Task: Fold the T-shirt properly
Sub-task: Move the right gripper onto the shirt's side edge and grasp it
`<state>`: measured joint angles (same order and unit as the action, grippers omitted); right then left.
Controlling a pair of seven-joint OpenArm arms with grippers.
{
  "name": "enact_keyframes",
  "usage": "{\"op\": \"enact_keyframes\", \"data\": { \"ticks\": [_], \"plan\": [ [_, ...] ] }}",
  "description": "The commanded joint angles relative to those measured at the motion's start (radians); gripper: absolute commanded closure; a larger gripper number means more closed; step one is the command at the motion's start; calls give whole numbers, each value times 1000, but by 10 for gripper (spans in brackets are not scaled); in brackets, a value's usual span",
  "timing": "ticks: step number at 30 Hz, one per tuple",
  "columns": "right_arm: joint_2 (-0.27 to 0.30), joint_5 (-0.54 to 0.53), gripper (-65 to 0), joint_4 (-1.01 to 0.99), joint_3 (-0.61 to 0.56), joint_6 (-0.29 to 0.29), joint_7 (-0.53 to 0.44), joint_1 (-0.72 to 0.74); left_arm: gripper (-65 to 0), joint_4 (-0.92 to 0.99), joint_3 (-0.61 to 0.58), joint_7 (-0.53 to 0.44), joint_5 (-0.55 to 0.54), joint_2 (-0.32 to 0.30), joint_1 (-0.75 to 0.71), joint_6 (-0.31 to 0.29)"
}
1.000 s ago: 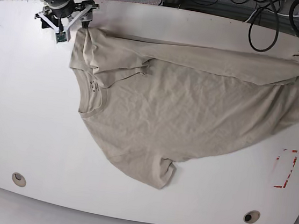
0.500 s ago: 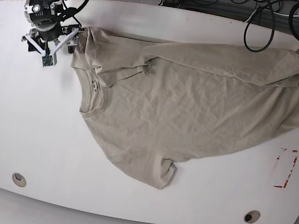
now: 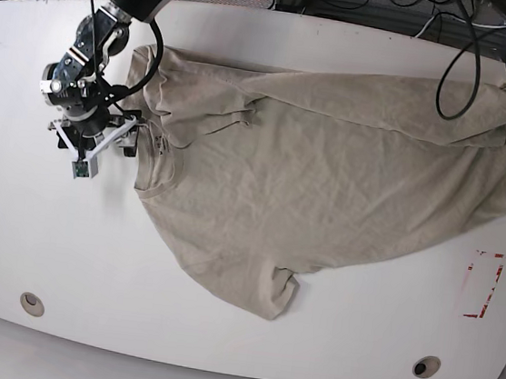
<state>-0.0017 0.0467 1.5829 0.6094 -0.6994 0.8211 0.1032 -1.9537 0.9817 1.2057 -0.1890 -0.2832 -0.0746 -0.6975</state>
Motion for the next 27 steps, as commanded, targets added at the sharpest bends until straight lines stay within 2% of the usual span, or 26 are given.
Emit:
{"op": "enact_keyframes", "data": {
  "ticks": [1,5,11,21,27],
  "plan": [
    [38,-15,-445,-54,0,1,-22,88,-446,1,9,-13,1,-21,57,-1],
    [53,-15,-445,-164,-1,1,-24,174,-446,3,10,-13,1,-21,112,-1],
    [87,-15,-445,-352,-1,1,-85,284,-446,50,7,-14,1,-21,174,-1],
    [107,-17,-445,-553,-1,1,-182,370,-446,142,7,-19,1,-21,201,-1],
    [99,-21,-445,-637,-1,1,-207,412,-446,175,7,-126,1,-17,190,-1]
  ]
}}
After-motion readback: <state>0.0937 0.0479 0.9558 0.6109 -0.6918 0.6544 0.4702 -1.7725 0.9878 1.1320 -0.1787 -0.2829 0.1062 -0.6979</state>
